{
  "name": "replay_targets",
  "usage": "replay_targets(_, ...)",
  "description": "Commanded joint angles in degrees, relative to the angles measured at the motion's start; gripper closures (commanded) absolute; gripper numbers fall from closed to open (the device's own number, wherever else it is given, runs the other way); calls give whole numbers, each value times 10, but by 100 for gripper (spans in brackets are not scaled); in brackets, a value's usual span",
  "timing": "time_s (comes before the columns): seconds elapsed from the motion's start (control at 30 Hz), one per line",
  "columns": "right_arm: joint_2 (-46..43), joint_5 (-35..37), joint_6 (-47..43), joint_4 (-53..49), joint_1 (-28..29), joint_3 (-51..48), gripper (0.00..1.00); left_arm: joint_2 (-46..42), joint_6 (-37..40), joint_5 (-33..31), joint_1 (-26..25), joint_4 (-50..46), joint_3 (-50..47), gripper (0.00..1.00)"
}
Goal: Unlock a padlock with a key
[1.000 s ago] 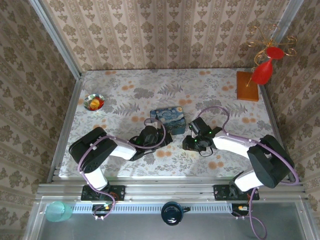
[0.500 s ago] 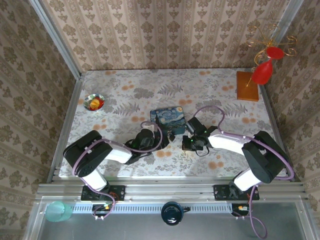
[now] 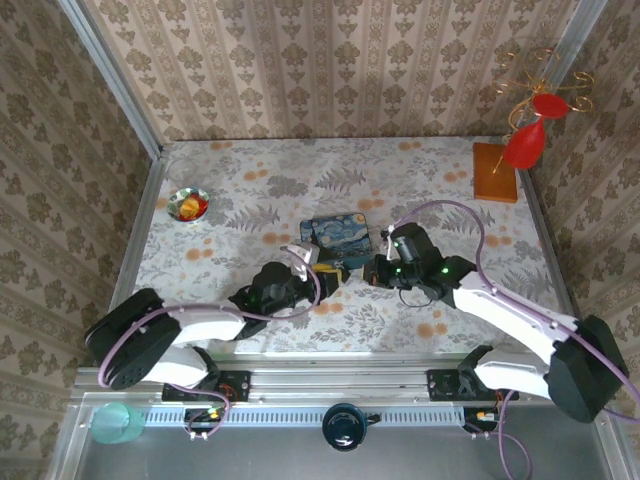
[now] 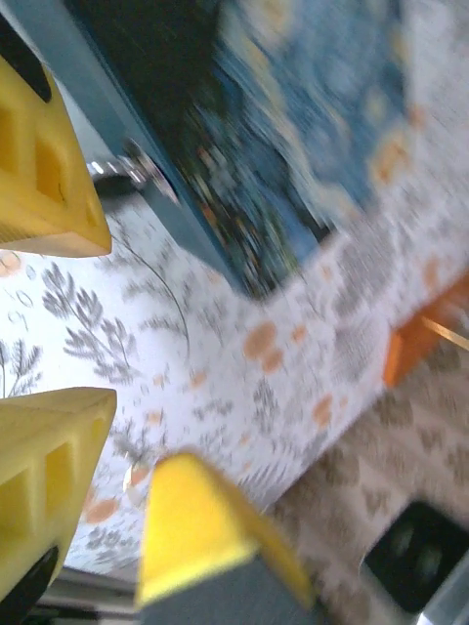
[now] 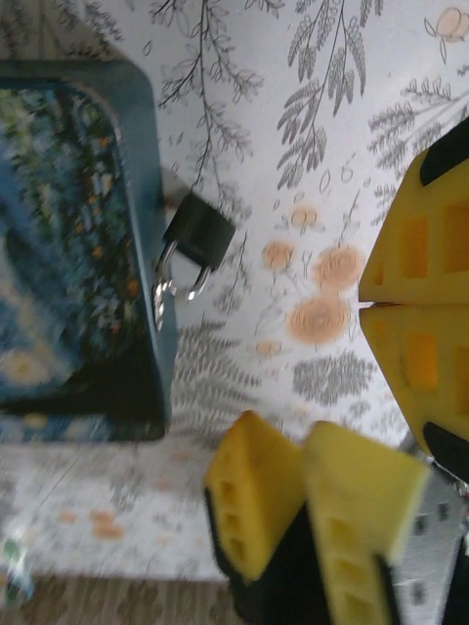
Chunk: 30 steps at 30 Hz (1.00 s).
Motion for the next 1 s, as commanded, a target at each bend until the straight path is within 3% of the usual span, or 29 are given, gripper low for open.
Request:
replay_targets(0.0, -42, -15, 57, 13, -2, 4, 100, -34, 165, 26, -23, 21, 0, 60)
replay_targets(0.17, -98, -16, 93, 34, 6, 1, 100, -29, 255, 64, -42, 124, -25, 60)
replay_targets(0.4, -142, -27, 91, 32, 22, 6, 100, 43, 280, 72, -56, 252, -31, 61)
replay_targets(0.97, -154, -18, 80, 38, 58, -1, 100, 63, 300, 57, -71, 257, -11, 74)
